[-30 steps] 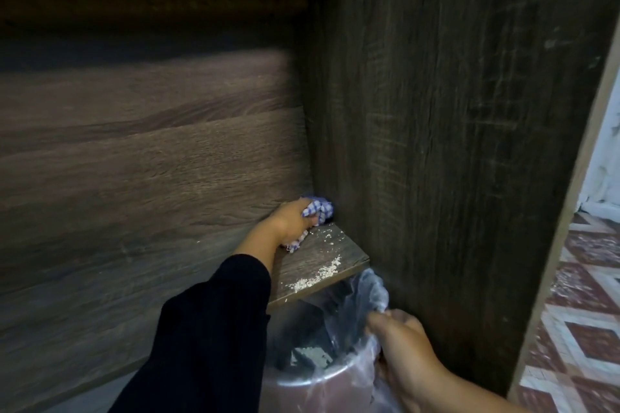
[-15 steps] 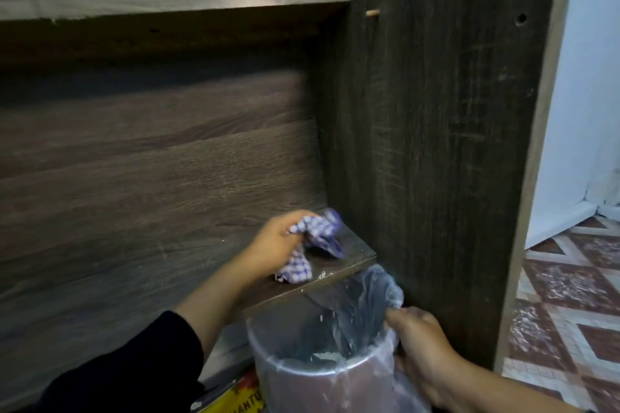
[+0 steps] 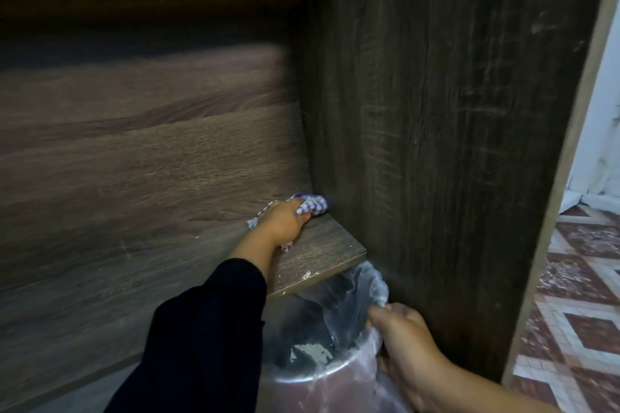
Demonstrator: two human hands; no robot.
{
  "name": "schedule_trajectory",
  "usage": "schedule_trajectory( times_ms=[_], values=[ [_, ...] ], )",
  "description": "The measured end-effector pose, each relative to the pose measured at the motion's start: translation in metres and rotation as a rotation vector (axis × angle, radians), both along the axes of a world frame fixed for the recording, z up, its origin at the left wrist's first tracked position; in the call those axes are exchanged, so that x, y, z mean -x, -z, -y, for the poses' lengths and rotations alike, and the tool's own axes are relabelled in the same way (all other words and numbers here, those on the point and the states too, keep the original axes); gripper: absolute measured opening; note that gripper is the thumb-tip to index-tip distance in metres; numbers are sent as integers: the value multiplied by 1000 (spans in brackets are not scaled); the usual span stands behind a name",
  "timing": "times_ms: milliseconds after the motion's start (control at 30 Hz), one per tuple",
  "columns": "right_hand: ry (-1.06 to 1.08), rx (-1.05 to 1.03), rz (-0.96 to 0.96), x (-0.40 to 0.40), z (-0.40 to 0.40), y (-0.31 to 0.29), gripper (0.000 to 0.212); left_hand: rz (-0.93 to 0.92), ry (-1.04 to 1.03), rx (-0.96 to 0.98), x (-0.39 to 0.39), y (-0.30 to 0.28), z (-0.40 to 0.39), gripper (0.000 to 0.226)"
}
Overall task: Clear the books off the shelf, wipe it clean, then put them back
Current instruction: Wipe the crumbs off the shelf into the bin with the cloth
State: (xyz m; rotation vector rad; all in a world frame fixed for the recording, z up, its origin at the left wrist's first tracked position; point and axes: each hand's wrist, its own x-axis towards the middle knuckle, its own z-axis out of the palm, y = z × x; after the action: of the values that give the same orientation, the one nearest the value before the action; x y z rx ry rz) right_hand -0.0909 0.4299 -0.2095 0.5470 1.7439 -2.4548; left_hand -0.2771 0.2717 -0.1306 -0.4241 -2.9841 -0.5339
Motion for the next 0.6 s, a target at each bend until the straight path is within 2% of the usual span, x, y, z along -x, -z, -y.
schedule_trajectory(
  times_ms=[100, 167, 267, 367, 500, 600],
  values=[
    [-12, 12, -1, 1, 2, -2, 8, 31, 101, 8, 3, -3, -11, 40],
    [-4, 16, -4, 0, 2, -3, 14, 56, 133, -40, 3, -1, -5, 38],
    [-6, 48, -7, -6, 3, -9, 12, 126, 188, -144, -49, -17, -3, 27],
    [-10, 72, -6, -15, 3, -13, 12, 155, 344, -197, -91, -15, 4, 31],
    [-12, 95, 5, -28, 2, -17, 13, 120, 376, -156, -119, -4, 16, 38],
    [-24, 91, 6, -35, 2, -23, 22, 56, 288, -385, -134, -12, 10, 44]
  ],
)
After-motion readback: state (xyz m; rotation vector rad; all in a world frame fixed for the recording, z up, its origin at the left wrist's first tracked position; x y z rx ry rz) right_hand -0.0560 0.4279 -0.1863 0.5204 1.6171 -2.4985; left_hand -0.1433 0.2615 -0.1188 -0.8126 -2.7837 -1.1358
